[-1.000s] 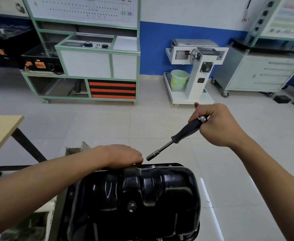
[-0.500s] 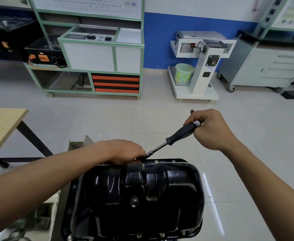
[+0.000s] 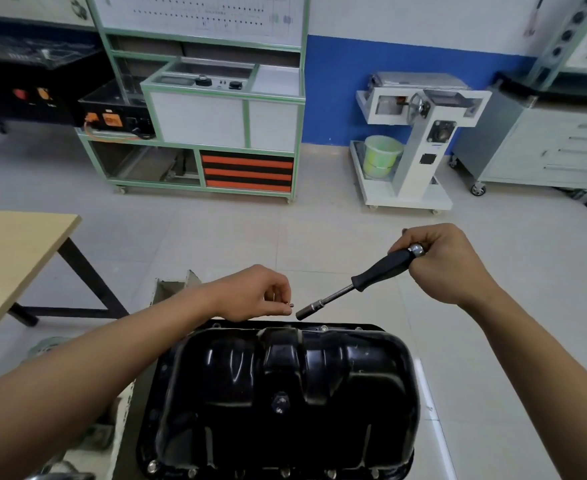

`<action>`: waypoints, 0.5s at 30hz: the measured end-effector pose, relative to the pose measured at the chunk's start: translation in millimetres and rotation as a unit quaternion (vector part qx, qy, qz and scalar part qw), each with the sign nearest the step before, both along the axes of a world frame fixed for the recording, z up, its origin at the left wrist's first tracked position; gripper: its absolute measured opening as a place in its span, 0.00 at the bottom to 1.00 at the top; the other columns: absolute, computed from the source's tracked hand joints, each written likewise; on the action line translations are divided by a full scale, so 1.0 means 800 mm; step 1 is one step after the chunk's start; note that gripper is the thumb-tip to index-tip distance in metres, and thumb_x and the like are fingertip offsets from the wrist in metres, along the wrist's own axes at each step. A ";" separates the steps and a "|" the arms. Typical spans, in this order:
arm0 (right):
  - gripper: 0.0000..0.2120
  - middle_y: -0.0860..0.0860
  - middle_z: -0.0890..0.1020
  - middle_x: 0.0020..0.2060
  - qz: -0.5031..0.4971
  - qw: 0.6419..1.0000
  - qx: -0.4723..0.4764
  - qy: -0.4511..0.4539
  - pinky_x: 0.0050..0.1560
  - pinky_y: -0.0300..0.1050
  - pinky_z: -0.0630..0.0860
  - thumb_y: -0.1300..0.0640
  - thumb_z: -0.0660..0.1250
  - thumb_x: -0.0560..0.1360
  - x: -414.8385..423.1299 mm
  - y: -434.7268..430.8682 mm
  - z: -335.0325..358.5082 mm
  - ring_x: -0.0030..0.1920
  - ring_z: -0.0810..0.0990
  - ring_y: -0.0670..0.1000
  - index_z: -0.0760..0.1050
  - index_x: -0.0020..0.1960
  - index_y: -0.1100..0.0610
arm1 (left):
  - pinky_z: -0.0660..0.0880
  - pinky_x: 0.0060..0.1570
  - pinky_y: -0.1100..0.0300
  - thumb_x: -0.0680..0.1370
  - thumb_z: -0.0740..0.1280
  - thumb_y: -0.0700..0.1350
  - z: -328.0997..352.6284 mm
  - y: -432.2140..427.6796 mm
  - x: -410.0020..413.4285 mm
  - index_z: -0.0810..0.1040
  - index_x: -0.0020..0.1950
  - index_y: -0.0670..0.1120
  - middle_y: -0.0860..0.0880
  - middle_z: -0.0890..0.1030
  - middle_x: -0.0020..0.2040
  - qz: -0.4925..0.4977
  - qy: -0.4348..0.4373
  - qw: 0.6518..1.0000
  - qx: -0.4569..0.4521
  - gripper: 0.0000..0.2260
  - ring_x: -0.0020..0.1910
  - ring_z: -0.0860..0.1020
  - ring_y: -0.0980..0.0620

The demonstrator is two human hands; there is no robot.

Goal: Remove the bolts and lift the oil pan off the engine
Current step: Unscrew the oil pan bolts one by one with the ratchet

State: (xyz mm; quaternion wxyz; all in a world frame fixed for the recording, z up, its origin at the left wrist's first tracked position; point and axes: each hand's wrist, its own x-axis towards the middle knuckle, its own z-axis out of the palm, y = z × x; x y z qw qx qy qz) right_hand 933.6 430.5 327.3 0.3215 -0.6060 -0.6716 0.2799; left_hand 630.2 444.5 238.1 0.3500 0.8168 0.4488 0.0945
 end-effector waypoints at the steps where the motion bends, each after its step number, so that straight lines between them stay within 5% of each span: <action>1: 0.25 0.50 0.81 0.30 0.006 1.000 0.001 0.005 0.28 0.41 0.64 0.76 0.54 0.66 -0.004 0.001 0.002 0.31 0.72 0.53 0.84 0.34 0.53 | 0.75 0.43 0.66 0.77 0.75 0.48 0.003 -0.004 -0.006 0.81 0.46 0.50 0.55 0.83 0.42 0.028 -0.028 0.999 -0.006 0.05 0.40 0.79 0.60; 6: 0.26 0.58 0.83 0.36 0.036 0.999 0.000 0.038 0.34 0.45 0.66 0.77 0.54 0.66 -0.053 0.020 0.017 0.34 0.73 0.56 0.84 0.35 0.53 | 0.80 0.42 0.57 0.75 0.77 0.39 0.033 -0.042 -0.054 0.84 0.48 0.45 0.52 0.85 0.40 0.172 -0.148 0.974 0.000 0.05 0.38 0.81 0.58; 9: 0.30 0.53 0.83 0.34 0.067 0.997 0.011 0.045 0.32 0.43 0.68 0.78 0.56 0.67 -0.113 0.035 0.028 0.33 0.74 0.55 0.84 0.35 0.45 | 0.80 0.38 0.57 0.75 0.77 0.36 0.051 -0.078 -0.108 0.84 0.48 0.42 0.48 0.85 0.41 0.257 -0.188 0.947 0.029 0.05 0.37 0.81 0.55; 11: 0.30 0.50 0.82 0.32 0.095 0.994 0.017 0.054 0.32 0.44 0.70 0.78 0.57 0.67 -0.165 0.038 0.033 0.33 0.75 0.54 0.84 0.34 0.45 | 0.76 0.38 0.64 0.75 0.76 0.36 0.059 -0.105 -0.157 0.83 0.47 0.44 0.55 0.84 0.37 0.292 -0.195 0.935 0.054 0.05 0.35 0.80 0.59; 15: 0.30 0.45 0.79 0.25 0.140 0.987 0.003 0.077 0.21 0.37 0.65 0.78 0.58 0.66 -0.300 0.026 0.038 0.25 0.71 0.44 0.84 0.35 0.44 | 0.77 0.36 0.62 0.75 0.76 0.35 0.059 -0.162 -0.277 0.83 0.47 0.43 0.54 0.85 0.36 0.373 -0.198 0.904 0.069 0.05 0.34 0.81 0.56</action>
